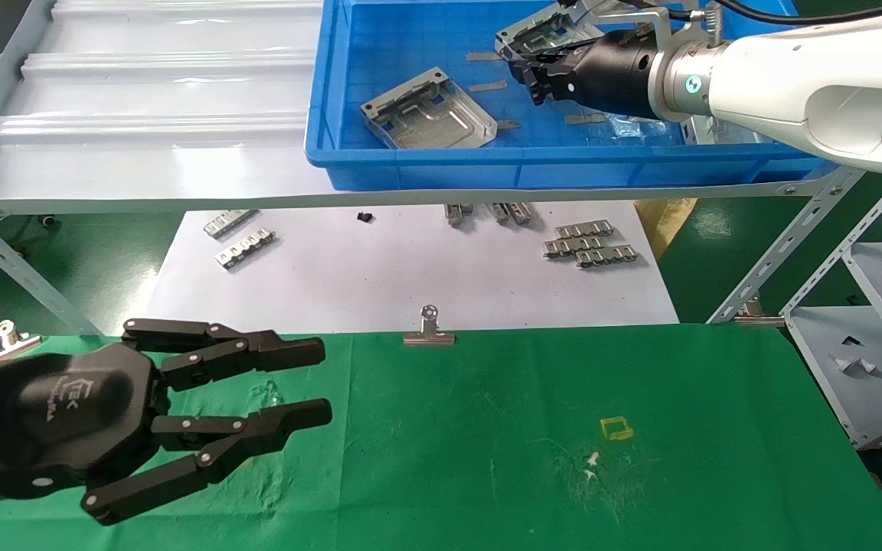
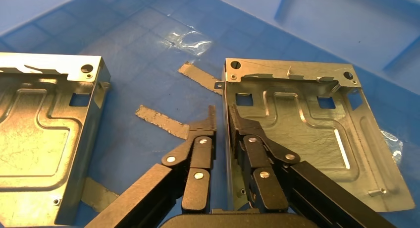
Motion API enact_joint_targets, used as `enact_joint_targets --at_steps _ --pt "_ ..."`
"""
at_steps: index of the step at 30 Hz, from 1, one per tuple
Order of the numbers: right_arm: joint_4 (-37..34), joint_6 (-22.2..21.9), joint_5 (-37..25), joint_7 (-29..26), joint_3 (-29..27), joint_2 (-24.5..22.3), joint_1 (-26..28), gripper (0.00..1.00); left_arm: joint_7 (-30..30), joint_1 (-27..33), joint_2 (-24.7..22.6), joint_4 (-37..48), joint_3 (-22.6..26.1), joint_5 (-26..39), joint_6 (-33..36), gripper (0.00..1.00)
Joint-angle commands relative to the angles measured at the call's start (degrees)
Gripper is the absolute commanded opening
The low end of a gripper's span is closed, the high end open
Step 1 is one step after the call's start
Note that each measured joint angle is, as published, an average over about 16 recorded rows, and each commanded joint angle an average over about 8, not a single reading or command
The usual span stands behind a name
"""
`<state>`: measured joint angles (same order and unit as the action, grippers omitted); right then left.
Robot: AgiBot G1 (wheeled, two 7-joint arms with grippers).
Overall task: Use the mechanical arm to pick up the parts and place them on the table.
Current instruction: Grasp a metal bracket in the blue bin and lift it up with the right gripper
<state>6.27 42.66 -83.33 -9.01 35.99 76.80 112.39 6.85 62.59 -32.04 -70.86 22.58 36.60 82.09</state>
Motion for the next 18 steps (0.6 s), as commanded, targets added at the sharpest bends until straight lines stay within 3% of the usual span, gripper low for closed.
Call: enact_joint_targets --at_steps 1,10,18 --pt "0.02 0.05 0.26 0.27 -0.04 -0.06 -0.04 0.00 0.00 0.00 0.00 0.00 0.00 0.00 0.00 1.00" --pt "0.89 7.23 2.32 4.04 -1.15 -3.24 1.72 0.00 0.00 0.00 0.00 0.00 0.00 0.00 0.00 1.00" --pt "3.86 20.28 5.31 9.24 -2.87 -9.62 4.58 0.00 0.00 0.00 0.00 0.00 0.00 0.00 0.00 1.00"
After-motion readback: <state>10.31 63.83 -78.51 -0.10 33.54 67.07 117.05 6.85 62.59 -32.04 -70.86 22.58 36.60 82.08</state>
